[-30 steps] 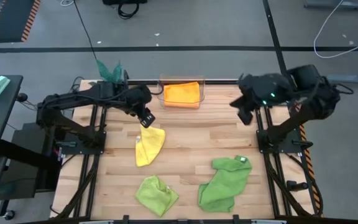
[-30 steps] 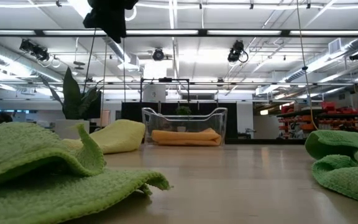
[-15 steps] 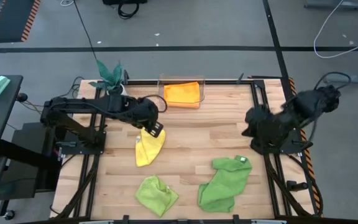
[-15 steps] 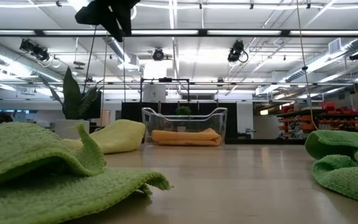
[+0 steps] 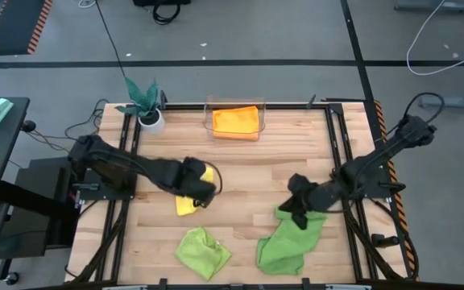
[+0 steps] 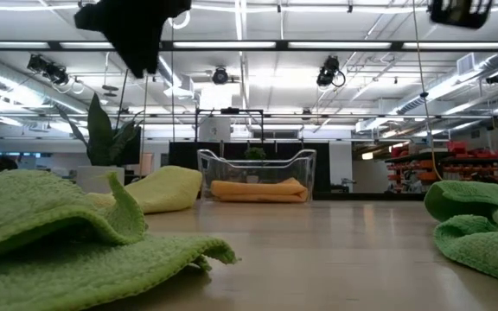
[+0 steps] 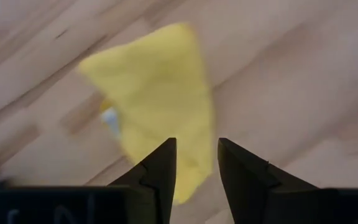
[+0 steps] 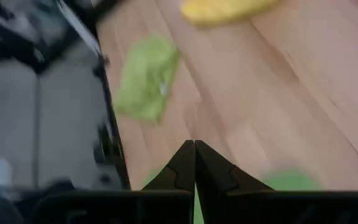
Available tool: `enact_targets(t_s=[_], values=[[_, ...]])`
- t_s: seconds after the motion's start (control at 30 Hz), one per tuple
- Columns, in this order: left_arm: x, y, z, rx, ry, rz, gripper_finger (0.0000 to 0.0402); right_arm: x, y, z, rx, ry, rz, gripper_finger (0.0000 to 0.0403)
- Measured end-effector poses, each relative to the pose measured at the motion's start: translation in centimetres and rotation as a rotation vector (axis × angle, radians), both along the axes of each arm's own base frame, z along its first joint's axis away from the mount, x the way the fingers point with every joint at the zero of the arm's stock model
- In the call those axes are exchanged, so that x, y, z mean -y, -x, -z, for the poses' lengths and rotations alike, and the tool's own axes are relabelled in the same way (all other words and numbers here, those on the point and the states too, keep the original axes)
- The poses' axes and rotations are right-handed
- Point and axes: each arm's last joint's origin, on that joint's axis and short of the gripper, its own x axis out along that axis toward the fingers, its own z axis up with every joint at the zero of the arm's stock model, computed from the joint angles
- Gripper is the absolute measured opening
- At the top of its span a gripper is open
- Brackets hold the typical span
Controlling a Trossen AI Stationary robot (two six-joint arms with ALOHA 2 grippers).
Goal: Fold microfiber towels
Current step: Fold the yellow towel
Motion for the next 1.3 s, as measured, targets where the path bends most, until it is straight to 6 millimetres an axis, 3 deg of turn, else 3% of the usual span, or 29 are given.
enact_targets(t_s=[0.2, 0.6, 0.7, 0.83, 0.97, 1.13, 1.3], values=[[1.4, 2.1, 0.8, -0.165, -0.106, -0.137, 0.0122, 2.9, -2.2, 2.8, 0.063, 0.015, 0.062, 0.0014], [2.0, 2.5, 0.3, -0.074, -0.072, -0.277, 0.0081, 8.8, -4.4, 6.4, -0.013, 0.055, 0.041, 0.0041], [1.9, 2.5, 0.6, -0.064, -0.071, -0.313, 0.0075, 9.2, -4.3, 7.0, -0.030, 0.064, 0.041, 0.0041], [1.8, 3.1, 3.5, -0.039, 0.002, -0.371, 0.0073, 8.8, -4.1, 7.0, -0.021, 0.065, 0.025, 0.0039], [0.4, 5.4, 6.1, -0.036, 0.054, -0.490, 0.0073, 8.2, -4.1, 6.7, 0.019, 0.073, -0.011, 0.0039], [-1.6, 8.6, 6.6, 0.093, 0.144, -0.568, 0.0078, 7.8, -4.0, 6.4, 0.043, 0.070, -0.028, 0.0038], [-4.3, 10.7, 8.4, 0.272, 0.243, -0.601, 0.0099, 7.8, -4.1, 6.2, 0.063, 0.080, -0.037, 0.0038]])
